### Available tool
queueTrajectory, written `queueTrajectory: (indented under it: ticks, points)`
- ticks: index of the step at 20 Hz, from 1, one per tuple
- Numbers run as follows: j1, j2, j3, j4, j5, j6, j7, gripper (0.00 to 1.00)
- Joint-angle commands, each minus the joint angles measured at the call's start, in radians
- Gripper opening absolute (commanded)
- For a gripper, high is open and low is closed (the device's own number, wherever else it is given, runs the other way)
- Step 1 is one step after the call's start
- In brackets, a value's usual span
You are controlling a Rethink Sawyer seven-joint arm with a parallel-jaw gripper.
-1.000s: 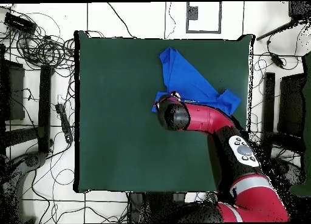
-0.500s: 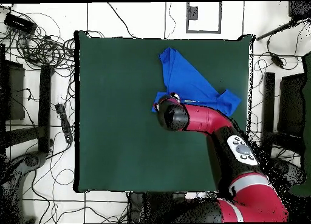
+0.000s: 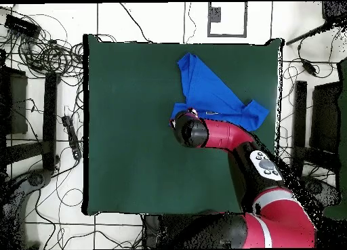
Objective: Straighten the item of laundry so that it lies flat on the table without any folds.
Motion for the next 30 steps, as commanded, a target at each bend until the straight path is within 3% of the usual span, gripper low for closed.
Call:
queueTrajectory:
  ticks: [1,12,20,30]
  points:
    - [0.007,0.081,0.032,-0.031,0.023,-0.032,0.187,1.00]
    - [0.012,0.060,0.032,-0.029,0.029,-0.009,0.185,1.00]
    - [0.056,-0.011,0.000,0.022,0.050,0.006,0.238,1.00]
    - [0.016,-0.054,0.022,0.005,0.054,0.087,0.180,1.00]
